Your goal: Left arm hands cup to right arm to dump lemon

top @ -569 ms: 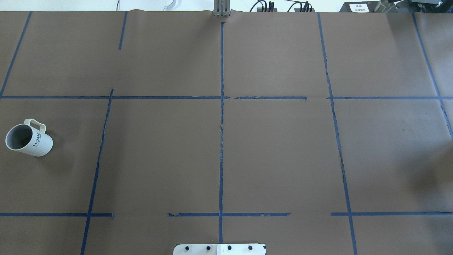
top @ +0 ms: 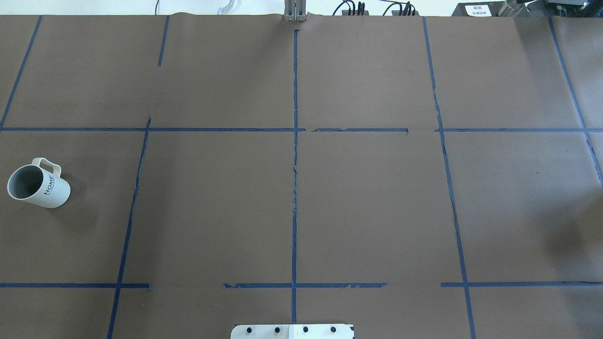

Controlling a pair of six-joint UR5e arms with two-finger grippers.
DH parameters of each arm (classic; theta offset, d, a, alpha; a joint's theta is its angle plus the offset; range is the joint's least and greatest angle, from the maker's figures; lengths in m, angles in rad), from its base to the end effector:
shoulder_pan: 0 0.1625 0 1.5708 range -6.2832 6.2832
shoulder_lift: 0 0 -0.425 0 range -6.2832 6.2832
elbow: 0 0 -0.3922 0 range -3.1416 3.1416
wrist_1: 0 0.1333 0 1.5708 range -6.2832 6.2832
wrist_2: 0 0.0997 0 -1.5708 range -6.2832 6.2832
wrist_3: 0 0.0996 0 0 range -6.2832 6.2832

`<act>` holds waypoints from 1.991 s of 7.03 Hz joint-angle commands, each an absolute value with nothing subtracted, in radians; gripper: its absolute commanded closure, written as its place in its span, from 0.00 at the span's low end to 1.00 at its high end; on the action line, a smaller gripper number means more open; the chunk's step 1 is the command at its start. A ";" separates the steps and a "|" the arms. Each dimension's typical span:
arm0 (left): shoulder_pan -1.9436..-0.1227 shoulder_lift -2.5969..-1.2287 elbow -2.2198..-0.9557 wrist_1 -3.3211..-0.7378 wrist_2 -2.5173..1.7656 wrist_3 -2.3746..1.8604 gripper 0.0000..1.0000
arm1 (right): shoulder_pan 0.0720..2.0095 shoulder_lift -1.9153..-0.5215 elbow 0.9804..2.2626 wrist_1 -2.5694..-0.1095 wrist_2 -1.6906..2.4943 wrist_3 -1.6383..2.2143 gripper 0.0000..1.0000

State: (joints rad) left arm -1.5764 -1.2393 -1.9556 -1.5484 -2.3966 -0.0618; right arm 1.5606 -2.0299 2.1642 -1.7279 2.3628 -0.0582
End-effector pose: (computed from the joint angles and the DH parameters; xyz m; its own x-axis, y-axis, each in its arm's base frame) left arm -0.0621 -0.3547 0.6079 0.6764 -0.0428 -0.7352 0.0475 0.9988 -0.0145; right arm 0.0594 -0.2990 0.5632 0.7008 -0.0491 0.7117 0.0510 0.9985 0.0186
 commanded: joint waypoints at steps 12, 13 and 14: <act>-1.281 -1.492 -1.853 -1.688 -2.427 -0.387 0.00 | 1.470 -2.005 2.158 -1.449 2.473 0.205 0.00; -1.237 -1.512 -1.783 -1.780 -2.393 -0.475 0.00 | 1.433 -2.005 2.152 -1.395 2.471 0.266 0.00; -1.180 -1.525 -1.737 -1.869 -2.357 -0.558 0.00 | 1.422 -2.003 2.152 -1.369 2.471 0.285 0.00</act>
State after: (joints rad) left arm -1.2458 -1.5004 -1.8008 -1.7652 -2.4016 -0.4536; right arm 1.4476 -2.0062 2.1543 -1.4147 2.4718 0.2354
